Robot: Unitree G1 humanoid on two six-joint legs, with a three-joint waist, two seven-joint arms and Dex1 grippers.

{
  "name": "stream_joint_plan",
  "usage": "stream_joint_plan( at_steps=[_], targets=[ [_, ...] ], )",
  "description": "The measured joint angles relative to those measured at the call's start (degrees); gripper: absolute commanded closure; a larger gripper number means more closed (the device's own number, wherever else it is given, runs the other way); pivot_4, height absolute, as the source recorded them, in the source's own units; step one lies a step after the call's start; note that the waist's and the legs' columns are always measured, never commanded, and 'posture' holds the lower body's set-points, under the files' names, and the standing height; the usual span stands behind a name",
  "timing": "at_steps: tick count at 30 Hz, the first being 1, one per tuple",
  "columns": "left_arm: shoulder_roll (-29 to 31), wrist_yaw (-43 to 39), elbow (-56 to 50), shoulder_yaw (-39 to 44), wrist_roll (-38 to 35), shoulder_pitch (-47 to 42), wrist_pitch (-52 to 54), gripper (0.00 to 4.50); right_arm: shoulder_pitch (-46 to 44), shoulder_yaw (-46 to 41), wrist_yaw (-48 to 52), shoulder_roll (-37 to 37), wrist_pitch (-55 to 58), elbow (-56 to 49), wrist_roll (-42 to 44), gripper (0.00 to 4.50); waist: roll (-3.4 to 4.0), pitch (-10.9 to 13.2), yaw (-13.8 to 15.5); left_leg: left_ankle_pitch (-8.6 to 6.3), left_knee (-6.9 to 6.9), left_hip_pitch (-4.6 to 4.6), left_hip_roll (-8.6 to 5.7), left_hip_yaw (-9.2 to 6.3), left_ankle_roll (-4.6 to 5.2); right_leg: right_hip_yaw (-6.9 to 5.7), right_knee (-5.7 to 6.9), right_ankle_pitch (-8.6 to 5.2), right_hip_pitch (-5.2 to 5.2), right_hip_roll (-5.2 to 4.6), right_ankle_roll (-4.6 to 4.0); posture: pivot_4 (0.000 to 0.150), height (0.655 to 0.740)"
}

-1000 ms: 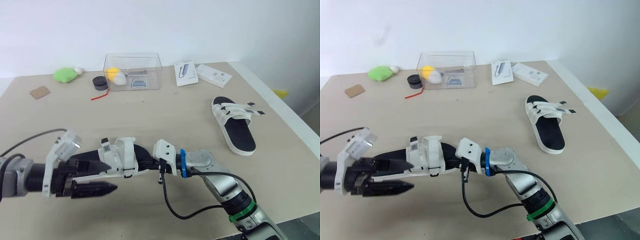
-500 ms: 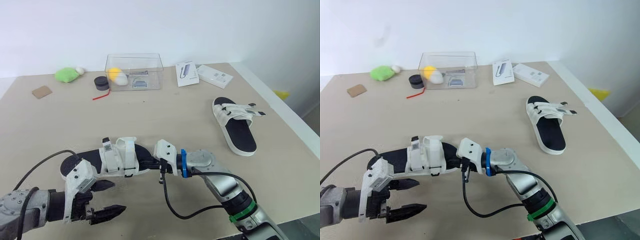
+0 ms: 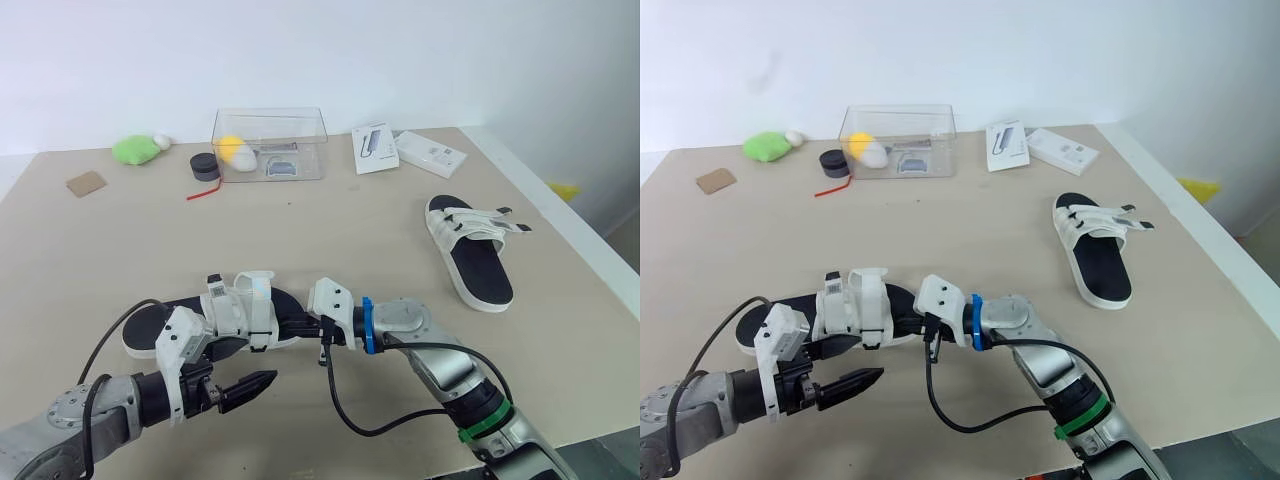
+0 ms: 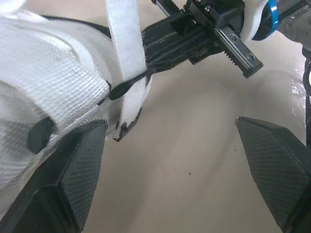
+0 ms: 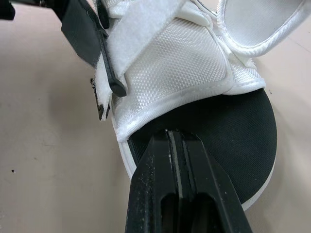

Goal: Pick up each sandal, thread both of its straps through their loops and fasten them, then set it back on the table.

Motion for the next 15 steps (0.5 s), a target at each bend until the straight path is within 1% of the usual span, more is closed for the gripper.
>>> stream_joint_plan(
  at_steps=[3,5,6,7,8,9,10,13,14,15],
  targets=[
    [-0.2,0.3,1.2,-0.8,0.1,-0.4,0.0,0.10,0.0,0.0,-0.1,0.0,0.0,0.0,0.0,4.50,0.00,0.0,0.0,0.00,0.00,0.00,0.00,-0.01,0.00,-0.01,0.00,0.00,0.01,0.00,0.00,0.150,0.7400],
    [-1.1,0.6,1.9,-1.1,0.3,-0.8,-0.1,1.17,0.0,0.0,-0.1,-0.1,0.0,0.0,0.0,4.50,0.01,0.0,0.1,0.01,0.01,0.00,-0.01,0.00,0.02,-0.01,0.00,0.01,0.02,-0.01,0.00,0.150,0.7400],
    [-1.3,0.8,2.3,-1.2,0.4,-0.9,-0.2,1.28,0.0,0.0,-0.2,-0.1,0.0,0.0,0.0,4.50,0.01,0.0,0.1,0.02,0.02,0.00,-0.01,0.00,0.02,-0.01,0.00,0.02,0.02,-0.01,0.00,0.150,0.7400],
    [-1.5,0.8,2.8,-1.3,0.6,-1.0,-0.2,1.75,0.0,0.0,-0.2,-0.1,0.0,0.0,0.0,4.50,0.00,0.0,0.1,0.02,0.03,0.00,-0.01,0.00,0.03,-0.01,0.00,0.03,0.02,0.00,0.00,0.150,0.7400],
    [-1.5,0.9,3.3,-1.5,0.8,-1.1,-0.4,2.06,0.0,0.0,-0.2,-0.1,0.0,0.0,0.0,4.50,0.00,0.0,0.1,0.02,0.03,0.00,-0.01,0.00,0.03,-0.01,0.00,0.03,0.01,0.00,0.00,0.150,0.7400],
    [-1.5,0.9,3.7,-1.8,1.1,-1.2,-0.5,2.27,0.0,0.0,-0.2,-0.1,0.0,0.0,0.0,4.50,0.01,0.0,0.1,0.02,0.03,0.00,-0.01,0.01,0.03,-0.01,0.00,0.03,0.01,0.00,0.00,0.150,0.7400],
    [-1.7,0.9,4.0,-2.1,1.3,-1.3,-0.6,2.92,0.0,0.0,-0.2,-0.1,0.0,0.0,0.0,4.50,0.00,0.0,0.1,0.02,0.02,0.00,0.00,0.02,0.03,-0.01,0.00,0.03,0.01,0.00,0.00,0.150,0.7400],
    [-1.8,0.8,4.4,-2.3,1.8,-1.4,-0.9,4.27,0.0,-0.1,-0.2,-0.1,0.0,-0.1,0.0,4.50,0.00,0.0,0.1,0.02,0.01,-0.01,0.00,0.01,0.03,-0.01,0.00,0.01,-0.01,0.01,-0.01,0.150,0.7400],
    [-1.8,0.8,4.5,-2.3,1.8,-1.4,-0.9,4.46,0.0,-0.1,-0.2,-0.1,0.0,-0.1,0.0,4.50,0.00,0.0,0.1,0.02,0.01,-0.01,0.00,0.01,0.03,-0.01,0.00,0.02,-0.01,0.00,-0.01,0.150,0.7400],
    [-1.8,0.7,4.6,-2.4,1.8,-1.3,-1.1,4.46,0.0,-0.1,-0.2,-0.1,0.0,-0.1,0.0,4.50,0.00,0.0,0.1,0.02,0.01,-0.01,0.00,0.01,0.03,-0.01,0.00,0.02,-0.01,0.01,-0.01,0.150,0.7400]
  ],
)
